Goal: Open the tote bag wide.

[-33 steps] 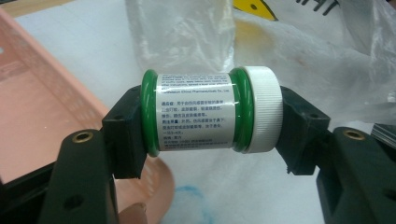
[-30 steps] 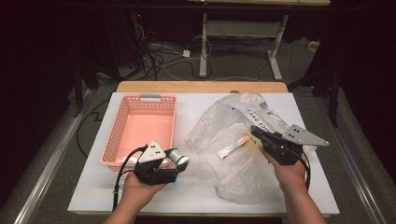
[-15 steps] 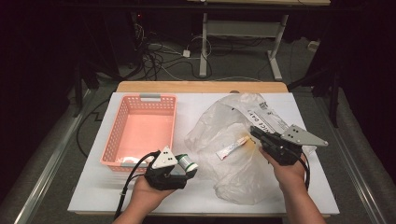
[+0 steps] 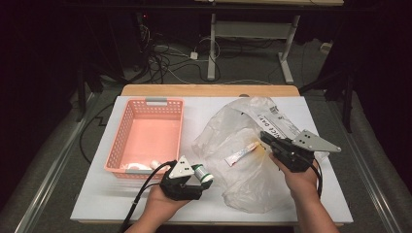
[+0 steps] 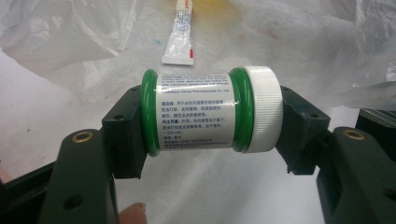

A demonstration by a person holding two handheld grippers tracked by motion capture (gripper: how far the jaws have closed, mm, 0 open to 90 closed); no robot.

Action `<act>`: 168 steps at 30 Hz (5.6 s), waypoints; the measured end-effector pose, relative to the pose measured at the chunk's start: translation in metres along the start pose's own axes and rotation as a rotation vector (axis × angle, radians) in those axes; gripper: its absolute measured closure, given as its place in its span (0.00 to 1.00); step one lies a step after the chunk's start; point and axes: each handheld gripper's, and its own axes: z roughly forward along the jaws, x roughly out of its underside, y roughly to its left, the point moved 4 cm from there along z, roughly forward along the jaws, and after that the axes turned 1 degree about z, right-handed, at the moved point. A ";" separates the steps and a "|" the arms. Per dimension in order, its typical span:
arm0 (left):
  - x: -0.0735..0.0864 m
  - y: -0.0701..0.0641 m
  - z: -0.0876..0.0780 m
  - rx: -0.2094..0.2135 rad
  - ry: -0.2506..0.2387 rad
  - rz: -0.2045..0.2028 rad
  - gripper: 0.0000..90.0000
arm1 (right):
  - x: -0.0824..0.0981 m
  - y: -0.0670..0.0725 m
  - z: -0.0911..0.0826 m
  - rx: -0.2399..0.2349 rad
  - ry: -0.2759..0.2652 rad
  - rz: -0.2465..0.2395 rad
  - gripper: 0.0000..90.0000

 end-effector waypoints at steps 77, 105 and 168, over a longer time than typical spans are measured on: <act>-0.075 -0.026 0.161 0.095 -0.020 0.032 0.38 | -0.003 -0.003 -0.001 0.002 -0.019 0.008 1.00; -0.042 -0.021 0.115 0.066 -0.001 0.038 0.31 | 0.000 -0.001 0.002 -0.001 -0.003 0.009 1.00; 0.019 0.061 -0.058 -0.160 -0.104 -0.137 0.20 | 0.001 -0.002 0.000 0.003 0.005 0.009 1.00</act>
